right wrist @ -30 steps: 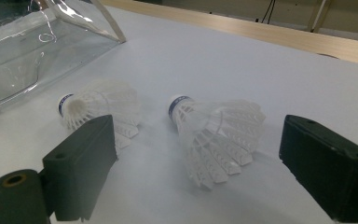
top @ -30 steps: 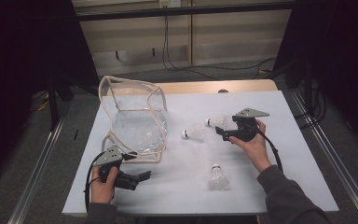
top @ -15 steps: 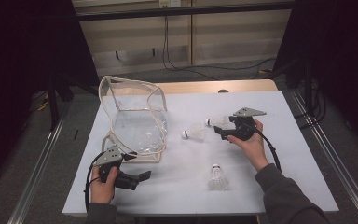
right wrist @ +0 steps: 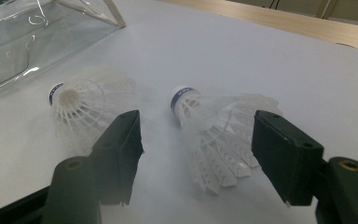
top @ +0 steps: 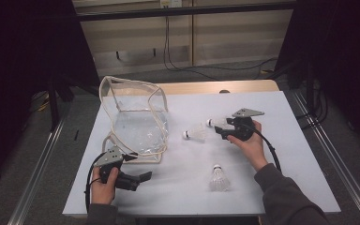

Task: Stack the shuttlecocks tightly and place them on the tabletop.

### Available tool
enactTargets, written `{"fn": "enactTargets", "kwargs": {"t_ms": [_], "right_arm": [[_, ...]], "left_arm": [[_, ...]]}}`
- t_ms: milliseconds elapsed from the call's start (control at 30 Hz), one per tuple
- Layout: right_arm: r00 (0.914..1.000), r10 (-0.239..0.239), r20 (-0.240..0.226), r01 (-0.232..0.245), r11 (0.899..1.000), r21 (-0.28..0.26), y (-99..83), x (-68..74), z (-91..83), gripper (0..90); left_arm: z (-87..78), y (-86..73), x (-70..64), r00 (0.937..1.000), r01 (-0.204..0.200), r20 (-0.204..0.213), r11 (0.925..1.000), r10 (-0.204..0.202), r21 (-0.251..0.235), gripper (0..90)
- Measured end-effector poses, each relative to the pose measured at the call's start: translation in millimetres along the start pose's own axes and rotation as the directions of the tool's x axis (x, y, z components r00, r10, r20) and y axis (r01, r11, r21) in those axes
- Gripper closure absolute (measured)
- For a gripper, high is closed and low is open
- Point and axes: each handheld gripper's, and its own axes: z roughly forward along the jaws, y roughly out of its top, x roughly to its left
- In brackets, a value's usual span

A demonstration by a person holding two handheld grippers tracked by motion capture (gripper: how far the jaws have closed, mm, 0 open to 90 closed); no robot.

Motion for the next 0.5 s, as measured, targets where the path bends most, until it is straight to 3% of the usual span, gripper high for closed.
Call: {"fn": "enactTargets", "kwargs": {"t_ms": [500], "right_arm": [[0.9997,-0.023,0.01,0.023,0.999,0.03,-0.7,1.8,9.6,47.8]], "left_arm": [[0.5,-0.1,0.5,1.0,-0.004,0.003,1.0,0.004,0.001,3.8]]}}
